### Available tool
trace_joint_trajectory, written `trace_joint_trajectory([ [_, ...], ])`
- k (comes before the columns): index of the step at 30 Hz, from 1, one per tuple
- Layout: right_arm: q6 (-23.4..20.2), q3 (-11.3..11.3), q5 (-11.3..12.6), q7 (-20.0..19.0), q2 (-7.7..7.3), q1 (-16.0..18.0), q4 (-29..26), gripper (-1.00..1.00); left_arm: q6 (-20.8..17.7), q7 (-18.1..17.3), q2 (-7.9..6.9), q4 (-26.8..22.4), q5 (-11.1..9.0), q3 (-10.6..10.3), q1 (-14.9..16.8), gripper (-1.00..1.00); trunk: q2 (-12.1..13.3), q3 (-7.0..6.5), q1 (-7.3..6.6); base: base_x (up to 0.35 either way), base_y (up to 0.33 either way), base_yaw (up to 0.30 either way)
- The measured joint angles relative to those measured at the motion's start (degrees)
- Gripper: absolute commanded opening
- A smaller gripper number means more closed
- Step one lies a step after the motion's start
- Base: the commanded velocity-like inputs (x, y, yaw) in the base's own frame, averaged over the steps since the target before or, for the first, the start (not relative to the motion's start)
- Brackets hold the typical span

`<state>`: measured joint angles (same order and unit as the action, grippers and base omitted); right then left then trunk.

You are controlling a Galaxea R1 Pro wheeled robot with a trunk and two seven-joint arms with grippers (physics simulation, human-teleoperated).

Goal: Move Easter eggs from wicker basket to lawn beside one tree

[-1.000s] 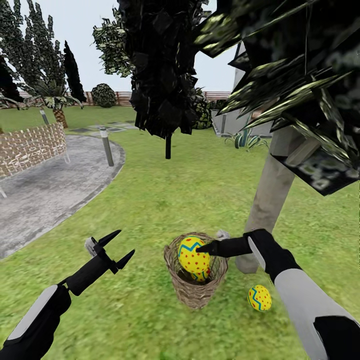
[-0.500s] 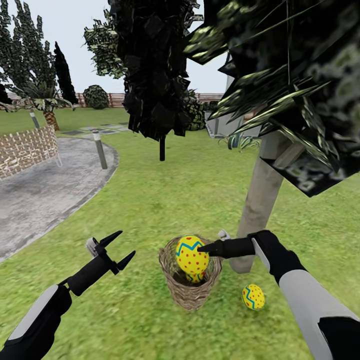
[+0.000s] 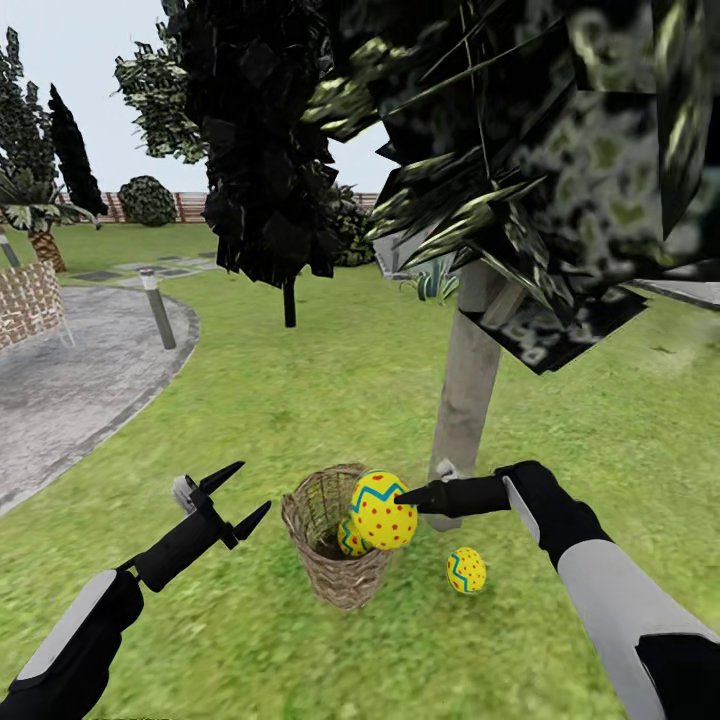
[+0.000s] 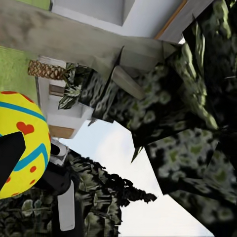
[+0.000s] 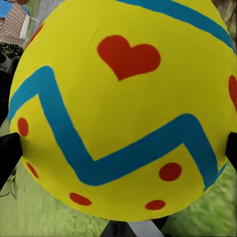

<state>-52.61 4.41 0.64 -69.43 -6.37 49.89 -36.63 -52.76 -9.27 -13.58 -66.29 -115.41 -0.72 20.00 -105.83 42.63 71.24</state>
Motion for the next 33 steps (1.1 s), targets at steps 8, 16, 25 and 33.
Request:
trace_joint_trajectory([
  [8, 0.0, 0.0, 0.0, 0.3, -0.09, 0.0, 0.0, -1.00, 0.1, 0.0, 0.00, 0.0, 0.0, 0.0, 0.0, 1.00, 0.0, -0.52, -0.03, -0.206, -0.205, -0.223],
  [16, 0.1, 0.0, -0.1, 0.7, -0.09, 0.0, 0.0, -1.00, 0.1, 0.0, 0.00, 0.1, 0.1, 0.0, 0.0, 1.00, 0.0, -1.04, -0.03, -0.002, -0.238, -0.223],
  [25, 2.4, -0.3, -0.1, 19.3, -0.12, 0.0, 0.0, -1.00, 0.1, 0.0, 0.44, 0.1, 0.1, 0.0, 0.0, 1.00, 0.0, -1.58, -0.03, 0.000, -0.243, -0.209],
  [33, 9.5, -0.1, -0.2, 49.6, 0.85, 0.0, 0.1, -1.00, 0.1, 0.0, 0.47, 0.1, 0.1, 0.0, 0.0, 1.00, 0.0, -1.63, -0.03, 0.000, -0.242, -0.015],
])
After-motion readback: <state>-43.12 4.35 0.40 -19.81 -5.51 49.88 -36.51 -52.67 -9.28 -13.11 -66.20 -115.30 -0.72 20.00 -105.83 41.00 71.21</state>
